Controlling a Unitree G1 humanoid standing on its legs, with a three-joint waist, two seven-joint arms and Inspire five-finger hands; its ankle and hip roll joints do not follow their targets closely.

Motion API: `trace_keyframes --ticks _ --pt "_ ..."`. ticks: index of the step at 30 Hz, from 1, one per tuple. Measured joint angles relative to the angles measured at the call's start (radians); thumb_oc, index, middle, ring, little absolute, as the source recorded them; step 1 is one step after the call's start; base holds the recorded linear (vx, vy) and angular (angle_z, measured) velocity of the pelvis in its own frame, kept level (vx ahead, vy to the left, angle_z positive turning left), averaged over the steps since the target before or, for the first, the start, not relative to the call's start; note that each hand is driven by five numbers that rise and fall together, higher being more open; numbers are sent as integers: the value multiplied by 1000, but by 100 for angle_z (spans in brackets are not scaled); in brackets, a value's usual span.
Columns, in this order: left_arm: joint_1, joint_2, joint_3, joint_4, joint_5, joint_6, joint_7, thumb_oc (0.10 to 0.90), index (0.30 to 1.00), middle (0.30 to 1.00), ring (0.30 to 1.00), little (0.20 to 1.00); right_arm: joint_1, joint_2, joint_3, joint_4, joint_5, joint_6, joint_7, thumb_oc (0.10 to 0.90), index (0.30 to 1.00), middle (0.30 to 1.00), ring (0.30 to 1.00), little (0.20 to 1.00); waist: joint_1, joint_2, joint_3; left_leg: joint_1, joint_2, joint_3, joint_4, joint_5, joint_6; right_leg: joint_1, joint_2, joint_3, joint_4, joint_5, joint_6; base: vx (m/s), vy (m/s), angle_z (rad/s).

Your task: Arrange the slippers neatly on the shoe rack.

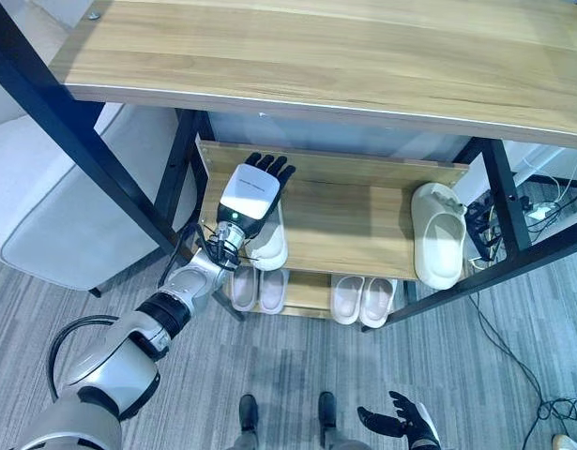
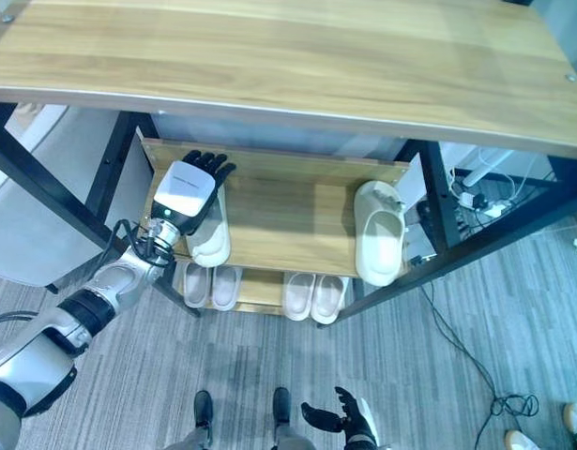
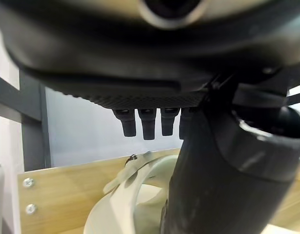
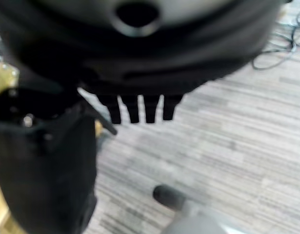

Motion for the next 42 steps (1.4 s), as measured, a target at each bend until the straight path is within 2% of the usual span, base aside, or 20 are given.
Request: trace_keyframes --ticks 3,7,12,19,22,28,32,36,40,42 --pt "-38 -35 -1 72 -23 0 -1 400 300 300 300 300 -2 4 1 -1 0 0 0 800 900 900 900 900 0 -15 -2 0 0 4 0 0 0 -2 0 4 0 0 0 0 3 -1" --pt "-49 -32 -1 73 -49 4 -10 400 300 300 300 300 -8 9 1 -2 2 0 0 800 900 900 900 900 -3 -25 -1 -7 0 12 0 0 0 -11 0 11 0 2 1 -8 1 -4" --pt "-50 -52 15 5 -75 15 -22 400 300 300 300 300 -8 21 8 -2 3 3 1 800 900 900 900 900 1 -27 0 -19 0 12 0 0 0 -21 -1 8 0 2 1 0 0 0" --pt "-46 -124 -8 -46 -75 -35 -20 400 300 300 300 300 -29 26 16 0 3 -4 -3 800 900 900 900 900 -2 -48 16 -29 -2 17 0 0 0 -36 -2 15 0 3 0 -16 -3 -1" --pt "-45 -147 -19 -63 -71 -51 -13 400 300 300 300 300 -32 27 18 1 2 -4 -3 800 900 900 900 900 0 -47 20 -39 -2 20 0 0 0 -48 -3 20 0 5 0 -30 -7 -4" --pt "-52 -196 -32 -97 -67 -56 50 400 300 300 300 300 -50 27 17 3 2 -4 -23 800 900 900 900 900 -2 -25 56 -64 -2 23 0 0 0 -76 -2 24 0 8 2 -19 -6 -1" --pt "-79 -222 -44 -91 -68 -55 47 400 300 300 300 300 -60 27 20 1 2 -5 -24 800 900 900 900 900 -12 -19 64 -67 -2 29 0 0 0 -83 -5 31 0 8 2 -9 2 -3" --pt "-113 -249 -49 -32 -72 -53 75 400 300 300 300 300 -73 27 24 1 1 -6 -26 800 900 900 900 900 -18 -20 65 -70 -2 47 0 0 0 -95 -8 51 0 10 5 0 -5 -13" --pt "-206 -288 -55 81 -78 -44 108 400 300 300 300 300 -81 25 37 2 1 -9 -42 800 900 900 900 900 -27 -19 65 -97 -2 63 0 0 0 -130 -5 68 0 22 7 1 -5 -11" --pt "-214 -287 -51 82 -83 -41 110 400 300 300 300 300 -80 24 39 2 1 -9 -43 800 900 900 900 900 -28 -17 66 -101 -2 74 0 0 1 -139 -6 79 0 25 6 -2 -6 -13"
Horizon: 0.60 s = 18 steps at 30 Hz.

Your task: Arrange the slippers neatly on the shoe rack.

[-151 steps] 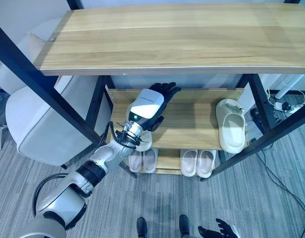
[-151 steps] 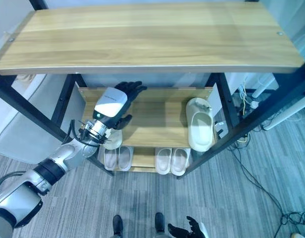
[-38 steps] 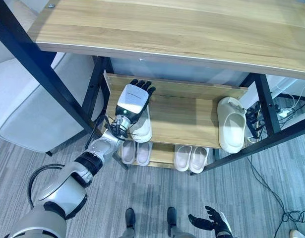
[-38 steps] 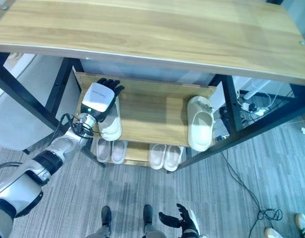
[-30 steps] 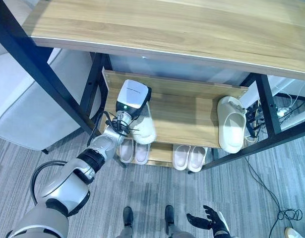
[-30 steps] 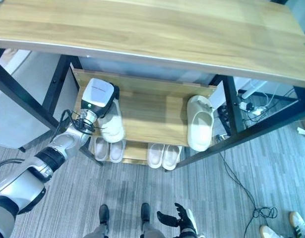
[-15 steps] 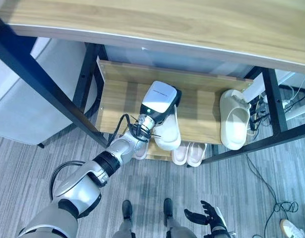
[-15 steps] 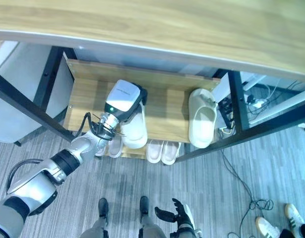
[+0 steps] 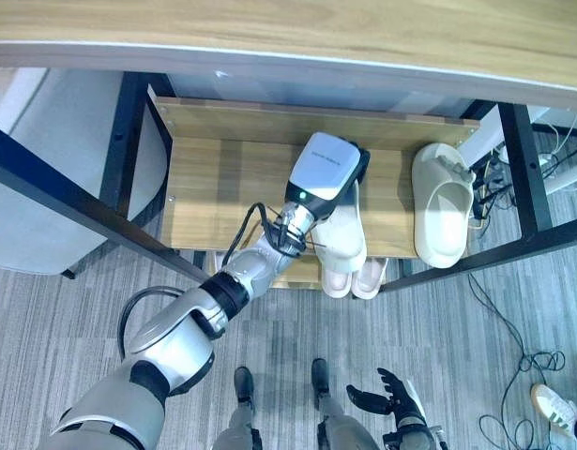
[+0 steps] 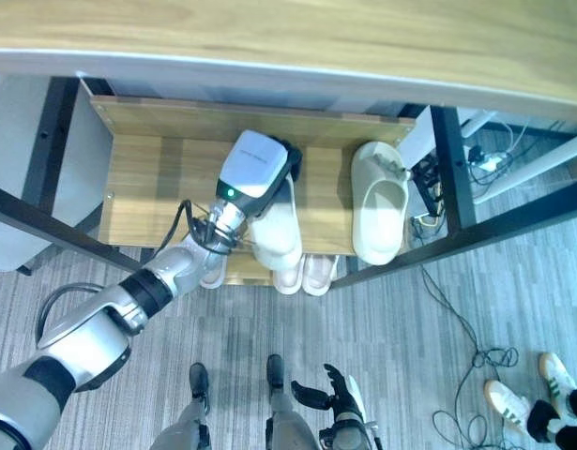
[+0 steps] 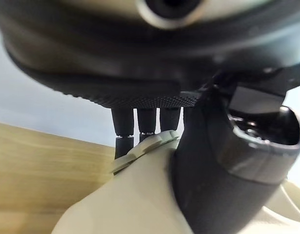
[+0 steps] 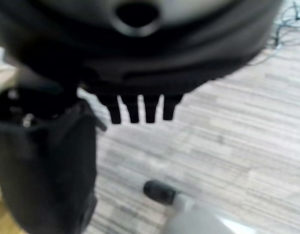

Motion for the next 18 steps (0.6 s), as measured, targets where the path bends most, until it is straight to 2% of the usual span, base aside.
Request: trace_keyframes --ticks 1,4,18 --pt "-10 -2 0 0 -14 6 7 400 300 300 300 300 0 -3 0 1 -1 1 0 800 900 900 900 900 -4 11 7 -3 0 1 0 0 0 -3 0 1 0 2 1 6 -14 -5" --pt "-22 -5 0 2 -34 14 8 400 300 300 300 300 0 -4 2 4 -1 1 0 800 900 900 900 900 -7 20 11 -4 0 1 0 0 0 -5 1 2 0 2 1 0 0 0" --pt "-31 -52 8 32 -72 37 39 400 300 300 300 300 -21 -7 18 -1 -1 -11 -6 800 900 900 900 900 -22 21 11 -7 0 19 0 0 0 -19 -2 22 0 4 2 5 -8 -3"
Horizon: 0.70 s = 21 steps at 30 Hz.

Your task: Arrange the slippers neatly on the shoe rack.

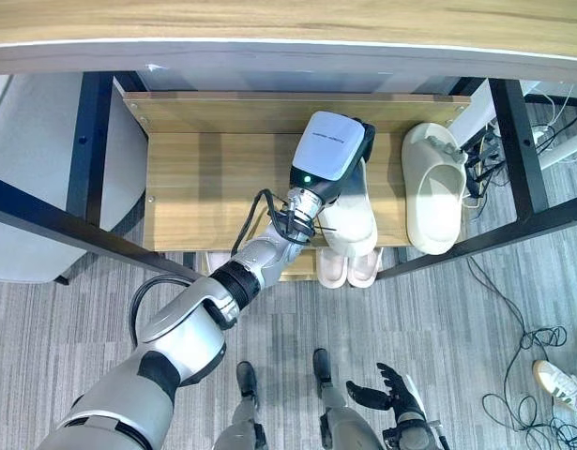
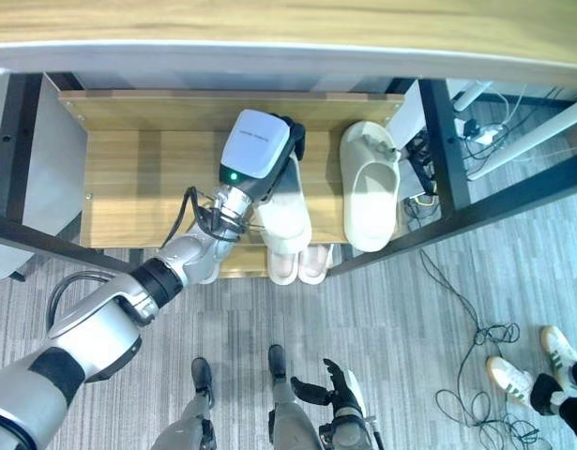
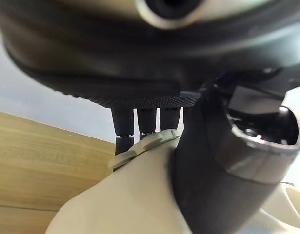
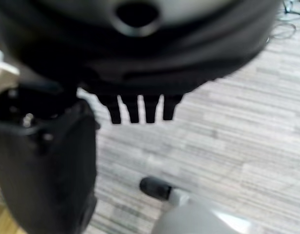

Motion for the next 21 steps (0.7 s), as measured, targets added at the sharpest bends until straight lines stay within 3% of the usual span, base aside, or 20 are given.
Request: trace_keyframes --ticks 12,13,14,19,21 --pt "-10 -34 5 23 -25 3 8 400 300 300 300 300 -6 -1 0 0 2 -7 -13 800 900 900 900 900 -2 2 -1 -1 0 20 0 0 0 -12 0 20 0 5 2 3 -8 -3" --pt "-11 -34 8 24 -36 3 8 478 418 418 418 418 -7 -1 0 0 2 -7 -13 800 900 900 900 900 -2 2 -1 -1 -1 27 0 0 0 -15 0 27 0 7 2 -7 -21 -14" --pt "-11 -34 11 25 -39 3 9 800 900 900 900 900 -7 -1 0 1 2 -7 -13 800 900 900 900 900 -2 2 -1 -1 -1 33 0 0 0 -18 0 32 0 9 2 2 -29 -15" --pt "9 -149 48 91 -160 -8 -1 800 900 900 900 900 -8 -1 0 5 7 -7 -14 800 900 900 900 900 -4 4 -2 -1 1 37 0 0 0 -19 4 34 0 11 -1 7 -34 -3" --pt "9 -148 53 93 -196 -15 -7 800 900 900 900 900 -8 -1 0 7 8 -5 -14 800 900 900 900 900 -5 5 -3 4 1 36 0 0 0 -14 5 34 0 12 -1 8 -17 0"
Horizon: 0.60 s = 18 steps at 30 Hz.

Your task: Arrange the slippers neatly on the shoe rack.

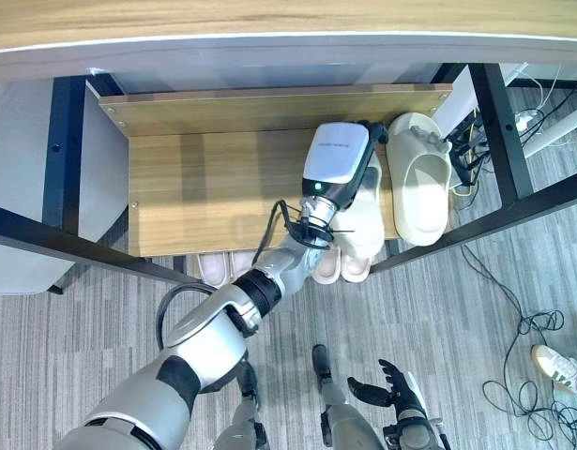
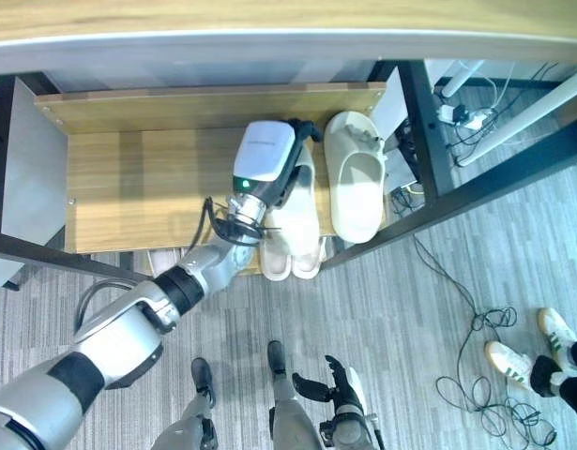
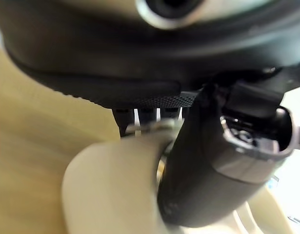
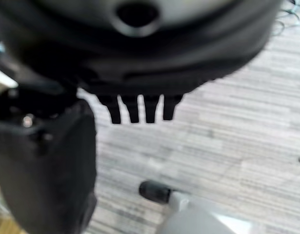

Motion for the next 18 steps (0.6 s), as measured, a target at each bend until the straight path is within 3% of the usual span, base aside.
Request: trace_keyframes --ticks 11,18 --pt "4 0 -1 21 -4 -7 -35 800 900 900 900 900 -31 -1 0 31 8 10 1 800 900 900 900 900 0 4 -2 30 1 -5 0 1 2 33 -2 -5 0 0 0 0 0 0" --pt "6 3 0 21 -45 -8 -45 800 900 900 900 900 -31 0 0 33 25 29 3 800 900 900 900 900 1 25 -15 38 1 -7 0 3 4 42 -3 -6 0 2 -1 0 0 0"
